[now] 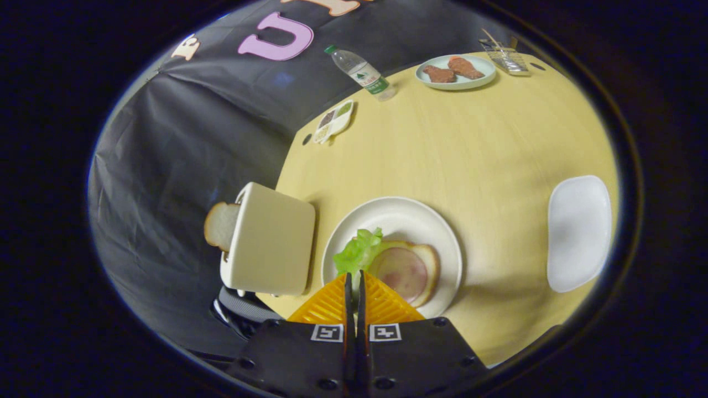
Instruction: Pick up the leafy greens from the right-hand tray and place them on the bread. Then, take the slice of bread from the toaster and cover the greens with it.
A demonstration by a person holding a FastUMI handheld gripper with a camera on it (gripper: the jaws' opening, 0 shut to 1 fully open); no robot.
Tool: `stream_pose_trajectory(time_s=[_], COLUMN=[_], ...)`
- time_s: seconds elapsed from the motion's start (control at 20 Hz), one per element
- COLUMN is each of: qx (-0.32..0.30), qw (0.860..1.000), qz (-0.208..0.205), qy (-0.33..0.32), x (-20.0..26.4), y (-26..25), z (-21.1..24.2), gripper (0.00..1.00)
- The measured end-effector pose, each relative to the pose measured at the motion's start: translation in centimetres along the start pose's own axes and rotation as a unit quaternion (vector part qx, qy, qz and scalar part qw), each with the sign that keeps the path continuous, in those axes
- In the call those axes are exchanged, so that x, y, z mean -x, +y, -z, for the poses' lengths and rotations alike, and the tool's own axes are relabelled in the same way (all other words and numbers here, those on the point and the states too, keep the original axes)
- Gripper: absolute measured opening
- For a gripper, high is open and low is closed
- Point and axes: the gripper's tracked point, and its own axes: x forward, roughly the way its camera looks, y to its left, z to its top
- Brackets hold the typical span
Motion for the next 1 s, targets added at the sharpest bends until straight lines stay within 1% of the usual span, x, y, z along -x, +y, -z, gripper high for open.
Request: stream_pose_trajectory(time_s=[0.15,0.25,0.4,0.5,0.7,0.75,1.0], qx=[0.026,0.041,0.048,0.052,0.057,0.059,0.081], qw=[0.999,0.997,0.995,0.995,0.994,0.994,0.991], qz=[0.047,0.07,0.082,0.089,0.094,0.096,0.107], qy=[0.009,0.005,0.004,0.003,0.003,0.006,0.013], x=[-0.5,-0.8,-1.1,-1.2,-1.0,-0.8,0.5], y=[-2.3,-3.5,-3.9,-4.2,-4.4,-4.4,-4.5], z=[0.9,0.9,1.3,1.3,1.3,1.3,1.5], gripper=[0.03,0.04,0.05,0.08,0.11,0.14,0.62])
